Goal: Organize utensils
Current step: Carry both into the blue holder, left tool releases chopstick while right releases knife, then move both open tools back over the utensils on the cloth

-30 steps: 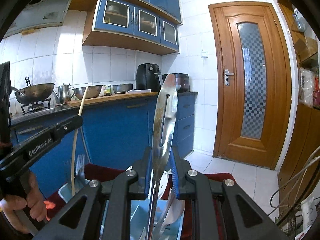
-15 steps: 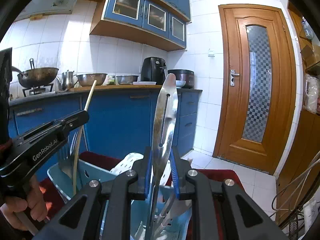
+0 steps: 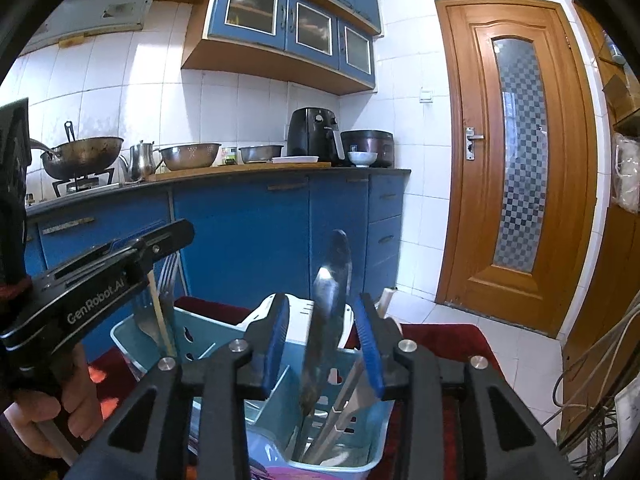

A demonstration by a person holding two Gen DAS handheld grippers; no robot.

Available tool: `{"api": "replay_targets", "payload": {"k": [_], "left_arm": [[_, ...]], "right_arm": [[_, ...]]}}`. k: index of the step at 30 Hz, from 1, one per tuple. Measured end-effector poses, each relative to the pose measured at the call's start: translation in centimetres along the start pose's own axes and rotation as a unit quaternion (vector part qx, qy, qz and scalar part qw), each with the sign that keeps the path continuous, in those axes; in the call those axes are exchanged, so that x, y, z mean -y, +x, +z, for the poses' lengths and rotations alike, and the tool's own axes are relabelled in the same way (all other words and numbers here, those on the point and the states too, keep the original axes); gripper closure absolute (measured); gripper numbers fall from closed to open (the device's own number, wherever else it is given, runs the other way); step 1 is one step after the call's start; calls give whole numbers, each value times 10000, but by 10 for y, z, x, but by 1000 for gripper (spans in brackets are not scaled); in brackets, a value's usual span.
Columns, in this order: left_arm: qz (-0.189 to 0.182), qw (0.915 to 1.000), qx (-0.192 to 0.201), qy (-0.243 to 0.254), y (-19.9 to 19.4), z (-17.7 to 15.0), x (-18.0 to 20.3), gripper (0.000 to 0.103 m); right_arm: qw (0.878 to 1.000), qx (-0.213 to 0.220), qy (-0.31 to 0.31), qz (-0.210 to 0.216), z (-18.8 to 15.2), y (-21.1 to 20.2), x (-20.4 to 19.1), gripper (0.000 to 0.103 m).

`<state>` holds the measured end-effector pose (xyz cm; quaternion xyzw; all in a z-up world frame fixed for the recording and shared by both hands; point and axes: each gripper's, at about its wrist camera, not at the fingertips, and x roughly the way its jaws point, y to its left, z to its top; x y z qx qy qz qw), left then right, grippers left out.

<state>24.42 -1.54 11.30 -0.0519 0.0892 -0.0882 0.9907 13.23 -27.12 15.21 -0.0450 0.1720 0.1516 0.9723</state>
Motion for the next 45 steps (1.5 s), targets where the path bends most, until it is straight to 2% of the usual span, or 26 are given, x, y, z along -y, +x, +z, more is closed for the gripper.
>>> {"api": "replay_targets", "payload": {"k": [3, 17, 29, 39, 45], "left_arm": [[-7, 10000, -45, 13, -6, 2, 1, 79], [-114, 9990, -425, -93, -55, 17, -2, 78], [76, 9973, -722, -60, -108, 5, -3, 78], [-16, 9927, -1207, 31, -143, -11, 8, 78], [-168, 9869, -1602, 51, -156, -26, 17, 78]], "right_arm": [[10000, 31, 76, 7, 2, -7, 2, 61], [9991, 254, 323, 134, 20, -55, 4, 58], [9961, -275, 750, 388, 11, -98, 6, 58], [9934, -683, 860, 342, -10, -126, 5, 58], [9900, -1010, 950, 245, -29, -137, 7, 58]]}}
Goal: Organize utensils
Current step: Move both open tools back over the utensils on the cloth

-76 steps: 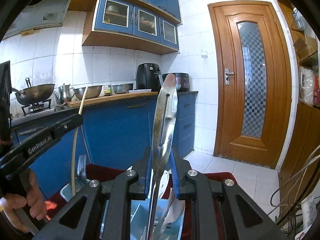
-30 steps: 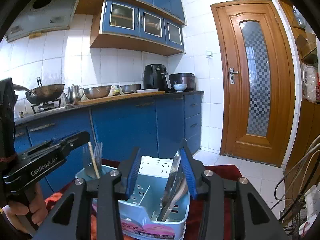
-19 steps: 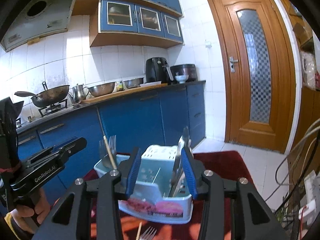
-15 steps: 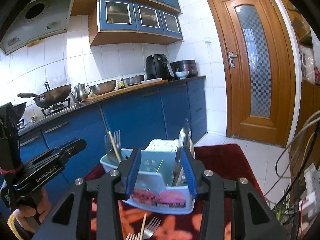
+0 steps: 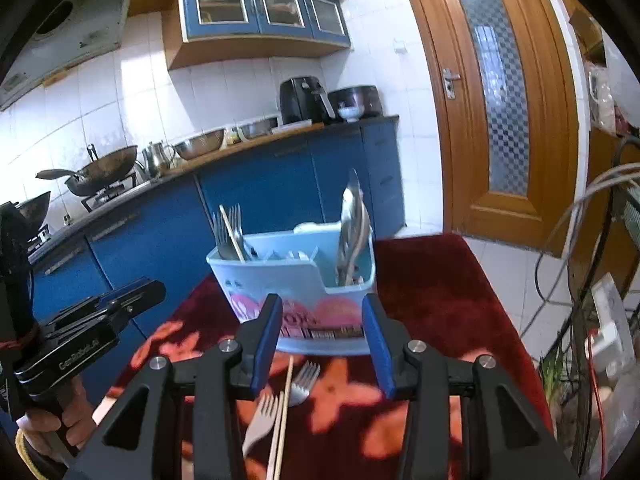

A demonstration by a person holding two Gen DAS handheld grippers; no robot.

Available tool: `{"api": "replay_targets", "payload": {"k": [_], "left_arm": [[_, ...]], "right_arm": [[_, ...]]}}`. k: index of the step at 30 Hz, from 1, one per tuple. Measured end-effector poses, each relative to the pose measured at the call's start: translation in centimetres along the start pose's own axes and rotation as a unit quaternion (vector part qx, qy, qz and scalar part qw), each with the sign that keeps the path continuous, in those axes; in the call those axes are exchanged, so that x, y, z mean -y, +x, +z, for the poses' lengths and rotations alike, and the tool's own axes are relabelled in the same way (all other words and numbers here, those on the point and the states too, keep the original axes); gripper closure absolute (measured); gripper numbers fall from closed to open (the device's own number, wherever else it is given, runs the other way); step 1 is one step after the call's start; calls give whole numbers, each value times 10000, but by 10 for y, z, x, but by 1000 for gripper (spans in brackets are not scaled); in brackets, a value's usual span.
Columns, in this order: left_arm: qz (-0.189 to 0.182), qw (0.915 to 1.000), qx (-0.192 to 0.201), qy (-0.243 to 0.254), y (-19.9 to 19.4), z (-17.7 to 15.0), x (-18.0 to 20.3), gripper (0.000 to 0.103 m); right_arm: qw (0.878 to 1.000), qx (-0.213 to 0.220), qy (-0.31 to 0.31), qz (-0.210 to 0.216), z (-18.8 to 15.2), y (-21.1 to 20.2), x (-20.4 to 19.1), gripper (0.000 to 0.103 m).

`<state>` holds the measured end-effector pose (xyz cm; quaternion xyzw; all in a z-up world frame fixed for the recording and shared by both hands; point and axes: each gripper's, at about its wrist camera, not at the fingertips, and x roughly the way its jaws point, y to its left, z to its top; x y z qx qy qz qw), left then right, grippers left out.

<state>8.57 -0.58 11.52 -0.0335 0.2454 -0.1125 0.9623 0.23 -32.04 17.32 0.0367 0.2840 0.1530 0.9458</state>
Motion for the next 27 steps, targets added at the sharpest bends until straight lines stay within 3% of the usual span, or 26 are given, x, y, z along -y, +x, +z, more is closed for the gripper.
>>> {"api": "replay_targets", "payload": {"k": [10, 19, 27], "left_arm": [[-111, 9965, -821, -99, 9, -35, 7, 78], [-271, 9868, -1590, -175, 25, -69, 12, 78], [-348, 9792, -1997, -82, 37, -87, 27, 78]], "right_arm": [[9987, -469, 194, -85, -32, -2, 11, 58], [9962, -775, 370, -134, -58, -1, 24, 58], [9942, -964, 431, -214, -77, 2, 37, 58]]}}
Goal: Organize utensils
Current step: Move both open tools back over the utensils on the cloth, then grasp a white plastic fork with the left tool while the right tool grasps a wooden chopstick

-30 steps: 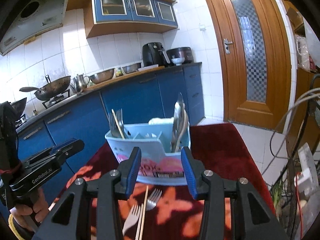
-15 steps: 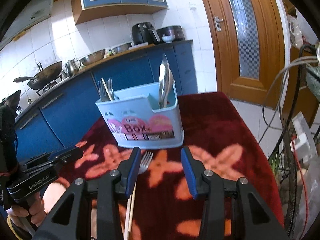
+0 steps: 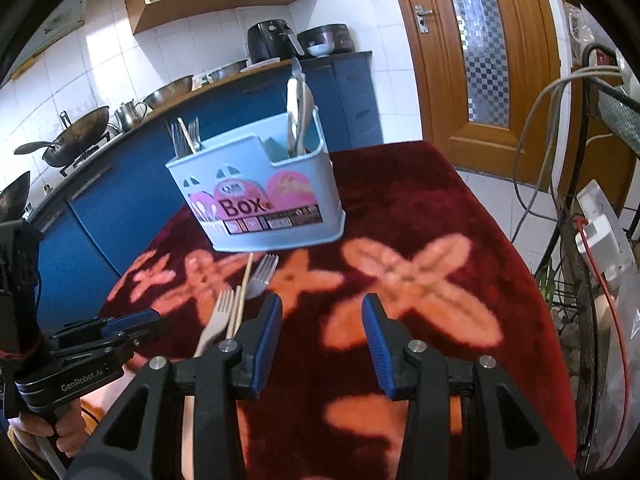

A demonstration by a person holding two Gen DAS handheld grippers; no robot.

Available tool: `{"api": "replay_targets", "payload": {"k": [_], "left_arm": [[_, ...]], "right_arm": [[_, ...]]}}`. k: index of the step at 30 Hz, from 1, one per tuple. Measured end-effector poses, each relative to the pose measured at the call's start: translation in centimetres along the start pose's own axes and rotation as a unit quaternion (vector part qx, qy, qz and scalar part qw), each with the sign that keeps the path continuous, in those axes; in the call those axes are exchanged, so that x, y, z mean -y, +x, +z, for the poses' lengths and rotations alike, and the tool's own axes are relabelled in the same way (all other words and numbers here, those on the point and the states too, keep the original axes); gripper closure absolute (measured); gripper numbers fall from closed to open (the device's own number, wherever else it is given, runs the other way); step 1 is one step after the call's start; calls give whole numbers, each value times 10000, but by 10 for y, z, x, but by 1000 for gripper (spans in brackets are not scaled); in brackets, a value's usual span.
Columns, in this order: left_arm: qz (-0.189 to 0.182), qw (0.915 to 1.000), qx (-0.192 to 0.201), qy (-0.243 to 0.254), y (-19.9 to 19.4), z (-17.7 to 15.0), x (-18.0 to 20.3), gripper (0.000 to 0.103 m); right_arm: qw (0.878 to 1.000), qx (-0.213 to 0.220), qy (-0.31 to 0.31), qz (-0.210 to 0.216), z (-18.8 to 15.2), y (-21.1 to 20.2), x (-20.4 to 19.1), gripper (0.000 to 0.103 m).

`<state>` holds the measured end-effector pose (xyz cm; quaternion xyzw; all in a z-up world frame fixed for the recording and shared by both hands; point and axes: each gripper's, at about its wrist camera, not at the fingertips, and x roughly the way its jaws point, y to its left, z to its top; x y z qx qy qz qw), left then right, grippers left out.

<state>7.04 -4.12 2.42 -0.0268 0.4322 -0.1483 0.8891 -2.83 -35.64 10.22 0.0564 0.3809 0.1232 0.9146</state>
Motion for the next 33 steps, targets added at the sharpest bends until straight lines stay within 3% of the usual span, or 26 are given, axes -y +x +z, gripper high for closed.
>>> {"api": "replay_targets", "payload": {"k": [9, 15, 19, 25, 33], "left_arm": [[-63, 9986, -291, 443, 16, -7, 24, 79], [170, 9979, -455, 423, 27, -9, 24, 79], [192, 9975, -546, 406, 33, -10, 22, 91], [84, 9981, -466, 399, 31, -10, 22, 99], [174, 9995, -231, 152, 15, -4, 4, 99]], "right_arm": [[9997, -82, 220, 14, -7, 4, 17, 57], [9995, -104, 283, 50, -10, 6, 23, 57], [9994, -110, 322, 69, -12, 6, 25, 57], [9993, -106, 359, 73, -12, 6, 27, 57], [9995, -173, 258, 113, -10, 6, 19, 57]]}}
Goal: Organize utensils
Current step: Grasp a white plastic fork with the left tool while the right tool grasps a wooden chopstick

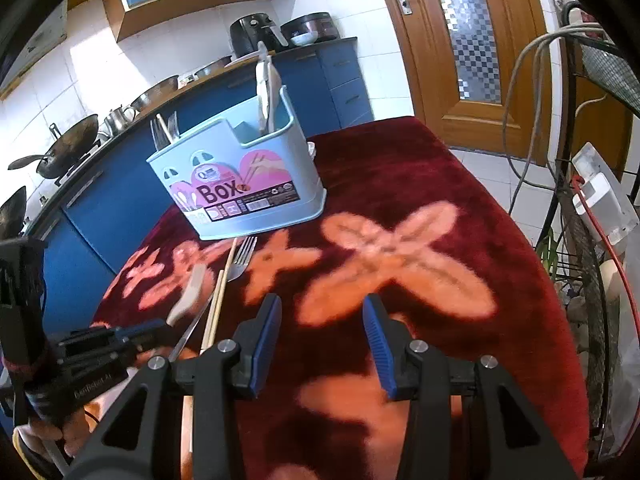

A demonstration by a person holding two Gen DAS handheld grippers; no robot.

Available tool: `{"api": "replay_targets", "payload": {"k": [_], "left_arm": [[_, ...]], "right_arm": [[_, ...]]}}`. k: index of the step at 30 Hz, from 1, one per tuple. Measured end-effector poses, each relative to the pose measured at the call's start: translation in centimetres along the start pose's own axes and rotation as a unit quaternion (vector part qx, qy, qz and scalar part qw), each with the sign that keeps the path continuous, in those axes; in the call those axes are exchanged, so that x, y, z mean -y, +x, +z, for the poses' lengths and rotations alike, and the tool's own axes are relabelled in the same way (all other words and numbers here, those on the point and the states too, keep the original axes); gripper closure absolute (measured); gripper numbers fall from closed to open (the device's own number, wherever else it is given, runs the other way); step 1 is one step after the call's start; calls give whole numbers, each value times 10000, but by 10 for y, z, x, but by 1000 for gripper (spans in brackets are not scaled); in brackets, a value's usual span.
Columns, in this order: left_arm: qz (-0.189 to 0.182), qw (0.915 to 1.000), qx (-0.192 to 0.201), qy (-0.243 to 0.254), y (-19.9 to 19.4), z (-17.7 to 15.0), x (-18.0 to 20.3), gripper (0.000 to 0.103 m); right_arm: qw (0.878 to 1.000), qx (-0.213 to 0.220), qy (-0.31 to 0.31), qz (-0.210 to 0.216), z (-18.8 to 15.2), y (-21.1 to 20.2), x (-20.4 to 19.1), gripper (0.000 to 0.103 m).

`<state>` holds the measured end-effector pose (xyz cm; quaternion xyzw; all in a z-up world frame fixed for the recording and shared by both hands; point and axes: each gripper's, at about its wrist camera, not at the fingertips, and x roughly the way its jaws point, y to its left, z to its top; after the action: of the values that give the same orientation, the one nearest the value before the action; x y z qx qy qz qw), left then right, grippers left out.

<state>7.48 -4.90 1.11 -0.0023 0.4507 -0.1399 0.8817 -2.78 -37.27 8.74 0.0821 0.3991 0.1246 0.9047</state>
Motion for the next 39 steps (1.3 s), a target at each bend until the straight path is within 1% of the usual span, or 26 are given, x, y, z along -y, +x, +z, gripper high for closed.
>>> {"api": "replay_targets", "payload": {"k": [6, 8, 11, 15, 18, 27, 31, 39], "left_arm": [[331, 9986, 202, -364, -12, 4, -33, 99], [453, 9975, 265, -464, -14, 4, -43, 99], [520, 9968, 263, -540, -15, 5, -55, 99], [509, 9972, 199, -519, -9, 6, -64, 99], [454, 9975, 140, -524, -5, 5, -66, 99], [494, 9966, 11, -661, 5, 2, -84, 99], [376, 9966, 49, -727, 6, 0, -90, 99], [311, 9970, 56, -706, 9, -1, -91, 99]], "right_arm": [[9996, -212, -117, 147, 1, 7, -16, 57], [9990, -344, -154, 247, 1, 12, -21, 57], [9969, -615, -235, 439, 2, 20, -31, 57], [9918, -1069, -384, 591, 4, 36, -45, 66], [9879, -1336, -473, 628, 3, 46, -54, 69], [9790, -1799, -792, 533, 0, 69, -77, 81], [9759, -1891, -1012, 413, 2, 75, -87, 82], [9668, -2130, -1396, 195, 4, 90, -103, 83]]}}
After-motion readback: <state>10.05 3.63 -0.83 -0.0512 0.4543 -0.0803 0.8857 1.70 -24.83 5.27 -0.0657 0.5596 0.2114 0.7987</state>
